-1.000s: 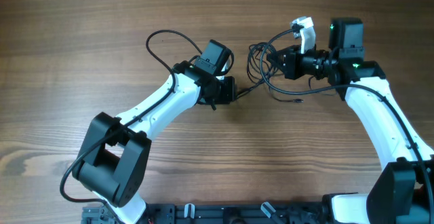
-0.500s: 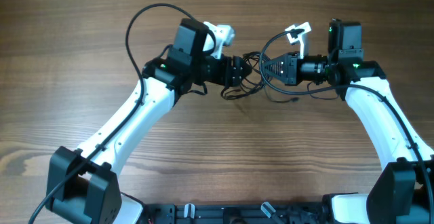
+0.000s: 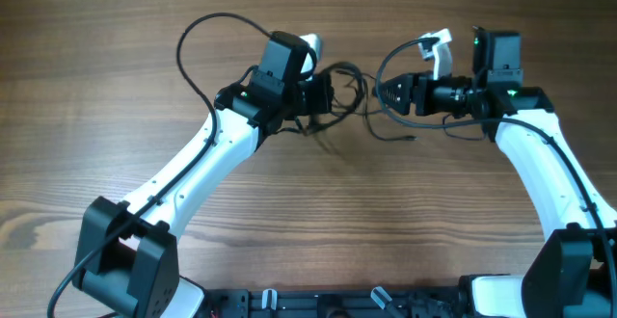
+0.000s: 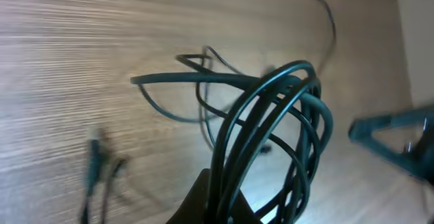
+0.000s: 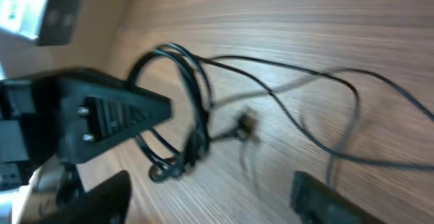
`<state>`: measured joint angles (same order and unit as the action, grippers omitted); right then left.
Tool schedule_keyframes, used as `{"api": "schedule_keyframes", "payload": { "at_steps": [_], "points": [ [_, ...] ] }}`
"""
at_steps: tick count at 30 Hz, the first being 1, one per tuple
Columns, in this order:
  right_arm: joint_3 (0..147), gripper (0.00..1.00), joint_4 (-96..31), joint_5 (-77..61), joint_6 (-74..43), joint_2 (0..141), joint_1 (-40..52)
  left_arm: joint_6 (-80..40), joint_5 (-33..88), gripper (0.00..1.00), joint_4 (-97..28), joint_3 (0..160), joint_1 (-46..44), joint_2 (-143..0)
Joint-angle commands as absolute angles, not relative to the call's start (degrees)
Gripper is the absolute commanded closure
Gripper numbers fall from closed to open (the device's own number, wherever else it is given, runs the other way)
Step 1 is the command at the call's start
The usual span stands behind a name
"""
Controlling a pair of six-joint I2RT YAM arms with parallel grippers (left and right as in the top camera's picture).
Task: Untangle cables
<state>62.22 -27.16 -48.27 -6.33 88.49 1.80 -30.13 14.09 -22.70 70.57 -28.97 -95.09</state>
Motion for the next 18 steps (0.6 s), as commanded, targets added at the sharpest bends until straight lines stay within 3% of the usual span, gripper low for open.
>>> {"api": "schedule_keyframes", "payload": {
  "at_steps": [1,4,5,7,10,12,13,17,18],
  "points": [
    [62.5,0.16,-28.4,-44.1,-9.6,87.2,1.7,-44.8,9.1,0.96,-20.1,70.9,-28.7,-95.7],
    [62.5,0.21,-31.5,-44.3,-9.0,87.2,2.5,-50.4,9.1,0.96,-16.9,70.9,-28.8,-95.7],
    [62.5,0.30,-32.0,-46.8,-8.5,87.2,3.1,-52.4,9.1,0.96,-15.4,70.9,-28.8,-95.7],
    [62.5,0.30,-32.0,-52.2,-4.1,87.2,4.2,-56.4,9.1,0.96,-14.7,70.9,-28.8,-95.7],
    [62.5,0.32,-30.6,-47.3,-3.6,87.2,4.6,-55.7,11.5,0.96,-14.8,70.9,-28.8,-95.7],
    [62.5,0.42,-29.2,-49.5,-3.4,87.2,4.7,-54.6,12.0,0.96,-14.7,70.9,-28.8,-95.7],
    [62.5,0.42,-29.0,-51.2,-2.0,87.2,4.7,-54.2,12.0,0.96,-14.5,70.9,-28.8,-95.7],
    [62.5,0.44,-28.5,-42.1,-3.0,87.2,4.6,-41.1,19.6,0.96,-12.0,70.9,-28.8,-95.7],
    [62.5,0.44,-27.6,-40.4,-2.9,87.2,4.6,-32.9,21.1,0.96,-12.4,70.9,-28.8,-95.7]
  ]
}}
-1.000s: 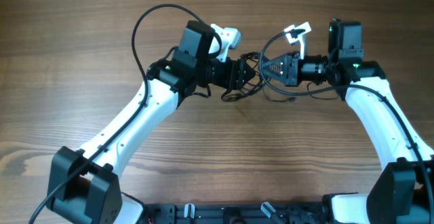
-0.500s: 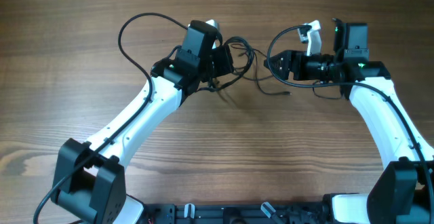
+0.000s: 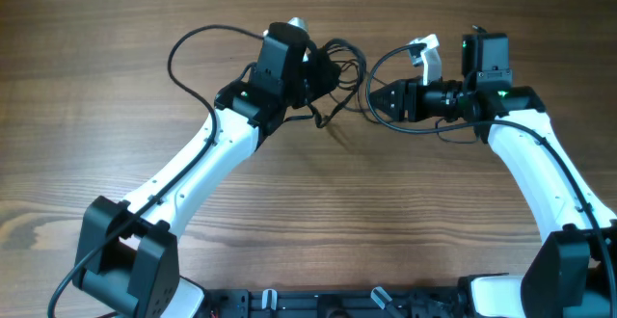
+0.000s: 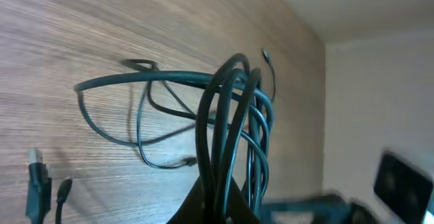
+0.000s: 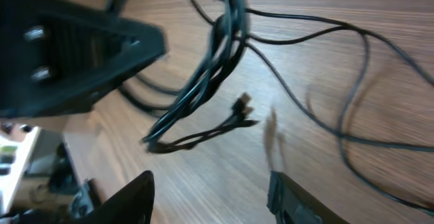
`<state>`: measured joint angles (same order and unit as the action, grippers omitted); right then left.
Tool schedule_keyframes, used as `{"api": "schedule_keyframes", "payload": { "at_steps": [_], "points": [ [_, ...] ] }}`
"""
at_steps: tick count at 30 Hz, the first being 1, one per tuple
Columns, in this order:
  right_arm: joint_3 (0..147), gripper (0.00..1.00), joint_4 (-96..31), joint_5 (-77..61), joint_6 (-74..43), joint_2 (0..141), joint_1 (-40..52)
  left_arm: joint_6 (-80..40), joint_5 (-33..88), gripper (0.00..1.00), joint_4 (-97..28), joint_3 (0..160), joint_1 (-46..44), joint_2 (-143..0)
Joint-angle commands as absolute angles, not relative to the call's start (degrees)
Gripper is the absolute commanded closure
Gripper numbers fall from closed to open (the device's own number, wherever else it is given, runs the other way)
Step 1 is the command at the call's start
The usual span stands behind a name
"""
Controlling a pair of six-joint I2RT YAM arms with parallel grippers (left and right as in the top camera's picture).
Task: Untangle cables
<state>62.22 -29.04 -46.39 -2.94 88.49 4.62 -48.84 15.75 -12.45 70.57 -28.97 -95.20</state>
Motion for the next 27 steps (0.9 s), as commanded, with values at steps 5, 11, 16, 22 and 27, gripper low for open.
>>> {"api": "schedule_keyframes", "payload": {
  "at_steps": [5,11,16,22,27],
  "points": [
    [62.5,0.44,-25.1,-36.2,-3.2,87.2,4.6,-20.8,24.2,0.96,-15.2,70.9,-28.8,-95.7],
    [62.5,0.44,-25.2,-46.0,3.7,87.2,4.6,-19.7,24.2,0.96,-15.2,70.8,-28.8,-95.7],
    [62.5,0.45,-23.2,-41.4,4.8,87.2,4.7,-19.7,24.3,0.96,-15.3,70.8,-29.1,-95.7],
    [62.5,0.55,-23.4,-40.7,5.8,87.2,6.1,-19.7,24.2,0.96,-15.2,70.8,-31.1,-95.7],
    [62.5,0.51,-25.8,-28.9,-10.4,87.2,4.2,-37.3,26.3,0.96,-15.3,70.8,-25.9,-95.7]
  ]
}}
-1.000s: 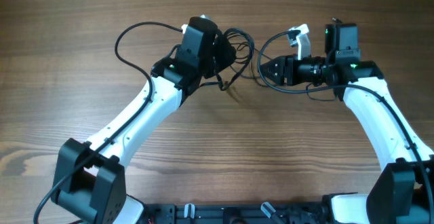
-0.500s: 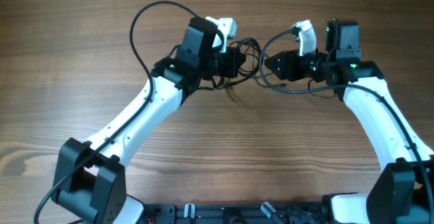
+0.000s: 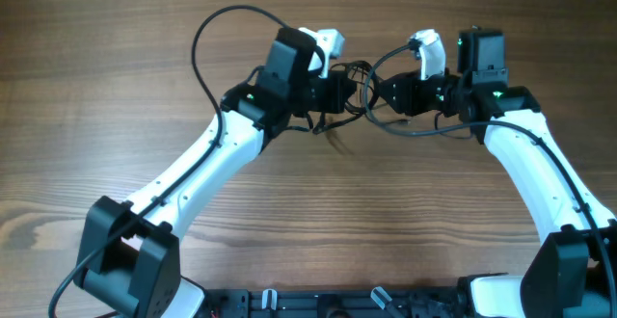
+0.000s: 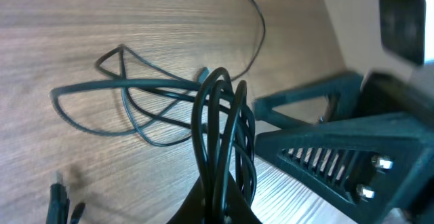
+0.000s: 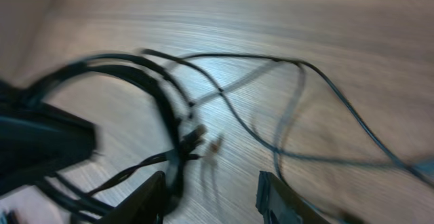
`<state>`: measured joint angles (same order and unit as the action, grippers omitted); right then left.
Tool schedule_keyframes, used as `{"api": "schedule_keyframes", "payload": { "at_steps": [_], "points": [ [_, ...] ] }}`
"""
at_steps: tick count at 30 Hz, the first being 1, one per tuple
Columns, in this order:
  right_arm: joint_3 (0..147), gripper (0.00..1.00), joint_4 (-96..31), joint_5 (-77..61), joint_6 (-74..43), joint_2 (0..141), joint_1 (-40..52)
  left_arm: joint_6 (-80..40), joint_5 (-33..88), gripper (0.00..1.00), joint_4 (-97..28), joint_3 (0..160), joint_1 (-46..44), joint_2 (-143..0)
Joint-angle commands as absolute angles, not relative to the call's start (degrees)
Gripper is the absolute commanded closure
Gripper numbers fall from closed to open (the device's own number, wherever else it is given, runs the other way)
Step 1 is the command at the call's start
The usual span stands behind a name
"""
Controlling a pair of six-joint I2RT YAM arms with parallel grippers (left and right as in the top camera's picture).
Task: Untangle cables
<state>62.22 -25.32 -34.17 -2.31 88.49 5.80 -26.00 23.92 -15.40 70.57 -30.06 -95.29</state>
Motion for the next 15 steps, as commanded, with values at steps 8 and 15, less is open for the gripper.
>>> {"api": "schedule_keyframes", "payload": {
  "at_steps": [8,15],
  "points": [
    [62.2,0.11,-23.0,-37.8,-14.7,88.7,1.8,-60.4,54.9,0.96,-8.9,70.8,-11.8,-95.7],
    [55.3,0.00,1.0,-60.4,4.5,92.9,2.7,-81.1,66.5,0.96,11.8,70.8,-10.6,-95.7]
  ]
}}
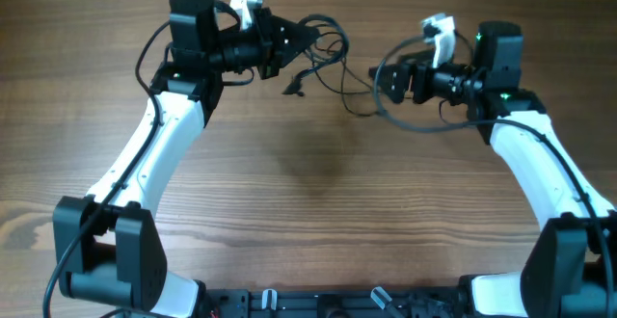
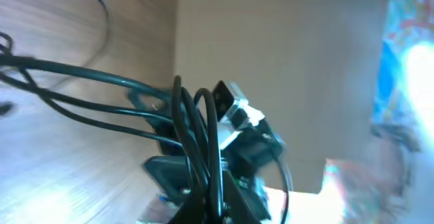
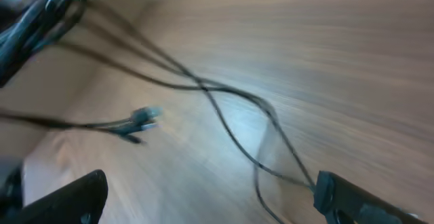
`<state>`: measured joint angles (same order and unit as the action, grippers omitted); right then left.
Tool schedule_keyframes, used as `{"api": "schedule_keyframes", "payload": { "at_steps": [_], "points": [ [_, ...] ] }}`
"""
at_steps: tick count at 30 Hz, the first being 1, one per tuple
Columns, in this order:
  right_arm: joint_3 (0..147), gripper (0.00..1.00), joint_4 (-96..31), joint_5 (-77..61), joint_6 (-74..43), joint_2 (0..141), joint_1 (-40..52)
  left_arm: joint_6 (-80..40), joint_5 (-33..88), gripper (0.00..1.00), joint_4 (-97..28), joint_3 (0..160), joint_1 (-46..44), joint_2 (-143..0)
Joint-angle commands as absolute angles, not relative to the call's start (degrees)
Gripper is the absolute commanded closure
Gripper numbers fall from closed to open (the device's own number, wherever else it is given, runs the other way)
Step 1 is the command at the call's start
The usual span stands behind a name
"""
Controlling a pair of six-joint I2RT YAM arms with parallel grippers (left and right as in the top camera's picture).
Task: Untangle cables
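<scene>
A bundle of black cables (image 1: 316,31) hangs at the back of the table with my left gripper (image 1: 289,37) shut on it. In the left wrist view the looped strands (image 2: 196,129) rise from the closed fingers of the left gripper (image 2: 207,200). Thin strands (image 1: 349,85) trail from the bundle toward my right gripper (image 1: 384,82), which stands open. The right wrist view shows the right gripper (image 3: 210,207) with its fingers wide apart over a thin cable (image 3: 227,125), one strand reaching the right finger (image 3: 352,197). A loose plug (image 3: 141,115) lies beside the cable.
A dangling connector end (image 1: 294,89) hangs below the bundle. The wooden table (image 1: 308,212) stretches bare in front of both arms. My right arm (image 2: 237,115) shows behind the bundle in the left wrist view.
My left gripper has moved left and back with the bundle, away from the right gripper. Thin strands now stretch between the two. The right gripper sits slightly further right, still open.
My left gripper held the bundle at the table's middle back, the right gripper open a short way off. Then both came closer until they nearly touched around the bundle. Now they stand well apart, with strands drawn out between them.
</scene>
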<state>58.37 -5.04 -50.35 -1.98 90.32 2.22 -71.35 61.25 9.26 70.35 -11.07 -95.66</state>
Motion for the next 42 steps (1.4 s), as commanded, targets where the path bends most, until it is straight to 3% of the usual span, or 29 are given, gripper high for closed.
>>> {"api": "schedule_keyframes", "payload": {
  "at_steps": [1,8,13,16,17,18,20,21,22,23,27,31,33,35,36,40,42],
  "points": [
    [54.1,0.00,4.9,-60.5,4.3,93.8,3.2,-83.0,66.5,0.96,12.7,70.8,-10.6,-95.7],
    [53.4,0.00,28.9,-58.6,2.8,102.3,13.7,-92.2,66.7,0.96,23.3,70.8,-10.8,-95.7],
    [53.4,0.00,45.0,-39.4,-7.2,106.0,19.8,-95.5,67.7,0.96,23.4,70.8,-11.6,-95.7],
    [53.4,0.00,48.5,-19.0,-17.2,107.7,21.8,-96.9,67.9,0.96,26.7,70.8,-13.0,-95.7],
    [53.4,0.04,49.9,-16.7,-20.6,108.1,21.9,-98.0,67.9,0.96,28.1,70.8,-13.4,-95.7],
    [53.4,0.09,51.2,-15.0,-22.6,108.5,21.9,-99.7,67.9,0.96,29.4,70.8,-13.8,-95.7],
    [53.5,0.32,52.3,-9.3,-24.2,109.4,21.8,-101.2,68.4,0.96,32.9,70.8,-14.4,-95.7],
    [53.5,0.54,52.3,-9.0,-24.0,109.5,21.5,-101.2,68.8,0.96,33.9,70.8,-14.4,-95.7],
    [53.5,0.86,52.3,-10.6,-24.0,109.5,21.0,-101.2,69.3,0.96,34.1,70.8,-14.3,-95.7],
    [53.5,0.96,52.8,-13.1,-24.0,109.5,20.3,-101.2,69.3,0.96,34.1,70.8,-14.0,-95.7],
    [53.5,0.96,53.1,-40.5,-24.7,108.3,11.9,-95.4,69.2,0.96,33.7,70.8,-12.1,-95.7],
    [53.5,0.96,53.4,-69.2,-51.4,107.6,-1.8,-72.9,68.3,0.96,23.7,70.8,-12.5,-95.7],
    [53.5,0.96,55.0,-76.8,-54.9,107.6,-3.4,-64.6,65.6,0.96,15.9,70.8,-14.2,-95.7],
    [53.5,0.20,57.5,-83.1,-56.4,107.6,-3.3,-55.0,60.2,0.96,7.4,70.8,-17.3,-95.7],
    [53.5,0.00,57.9,-84.7,-56.4,107.6,-3.2,-52.6,59.2,0.96,6.3,70.8,-18.2,-95.7],
    [53.4,0.00,57.9,-85.6,-63.5,107.6,-6.7,-37.6,52.4,0.96,4.8,70.8,-19.8,-95.7],
    [53.0,0.00,57.9,-86.1,-65.8,107.6,-8.1,-33.6,40.0,0.96,0.1,70.8,-21.0,-95.7]
  ]
}}
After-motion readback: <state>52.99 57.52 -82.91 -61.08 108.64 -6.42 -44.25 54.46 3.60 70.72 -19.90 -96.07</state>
